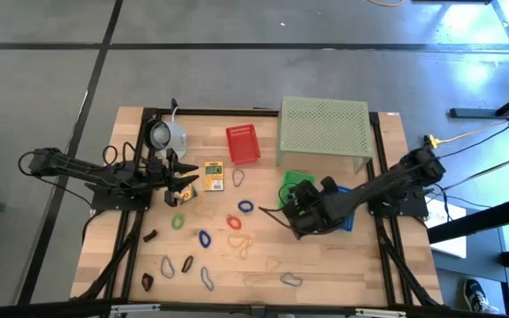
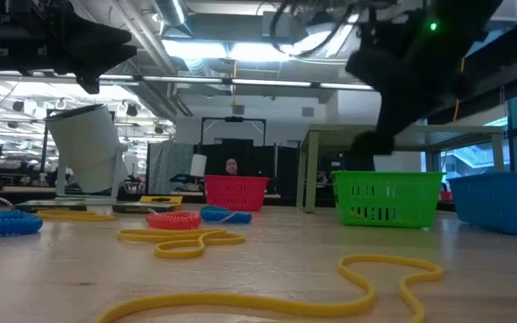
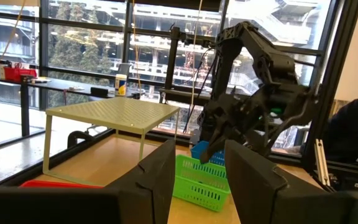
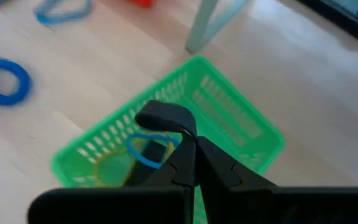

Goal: Pick & Place Office Desk Supplies
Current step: Put the black rubber band into the green bin, then put the blue spring keychain into the blue bin

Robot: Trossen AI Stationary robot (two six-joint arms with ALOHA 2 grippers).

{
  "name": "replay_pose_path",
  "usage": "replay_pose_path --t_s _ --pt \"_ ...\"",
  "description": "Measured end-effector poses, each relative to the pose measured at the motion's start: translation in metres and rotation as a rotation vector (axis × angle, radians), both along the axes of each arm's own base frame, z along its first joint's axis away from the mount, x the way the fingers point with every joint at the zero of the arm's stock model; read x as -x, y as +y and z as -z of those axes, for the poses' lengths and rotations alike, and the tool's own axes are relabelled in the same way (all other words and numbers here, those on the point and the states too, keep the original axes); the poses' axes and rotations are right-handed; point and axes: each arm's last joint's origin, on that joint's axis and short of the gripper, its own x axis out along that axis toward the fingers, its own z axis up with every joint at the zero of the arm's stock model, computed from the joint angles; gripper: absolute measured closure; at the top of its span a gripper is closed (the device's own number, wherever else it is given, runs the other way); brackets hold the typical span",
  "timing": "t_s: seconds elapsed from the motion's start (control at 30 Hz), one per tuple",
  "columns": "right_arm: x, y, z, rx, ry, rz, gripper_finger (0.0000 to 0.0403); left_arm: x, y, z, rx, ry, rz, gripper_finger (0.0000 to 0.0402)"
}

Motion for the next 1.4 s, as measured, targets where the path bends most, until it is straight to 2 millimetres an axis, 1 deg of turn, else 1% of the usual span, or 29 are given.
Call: replay_pose_path --t_s 0.43,0.9,1.1,1.4 --pt "-0.0015 -0.0048 0.0038 -0.086 0.055 0.024 0.0392 0.0 0.0 0.0 0.0 0.0 0.0 0.0269" --pt "-0.0016 -0.0048 0.0038 -0.087 0.055 0.023 0.0388 0.0 0.0 0.0 0.0 0.0 0.0 0.0269" --pt "-0.0016 -0.0048 0.0038 -0.087 0.056 0.023 0.0356 0.0 0.0 0.0 0.0 0.0 0.0 0.0269" --pt "-0.0016 -0.005 0.0036 -0.078 0.052 0.022 0.0283 0.0 0.0 0.0 0.0 0.0 0.0 0.027"
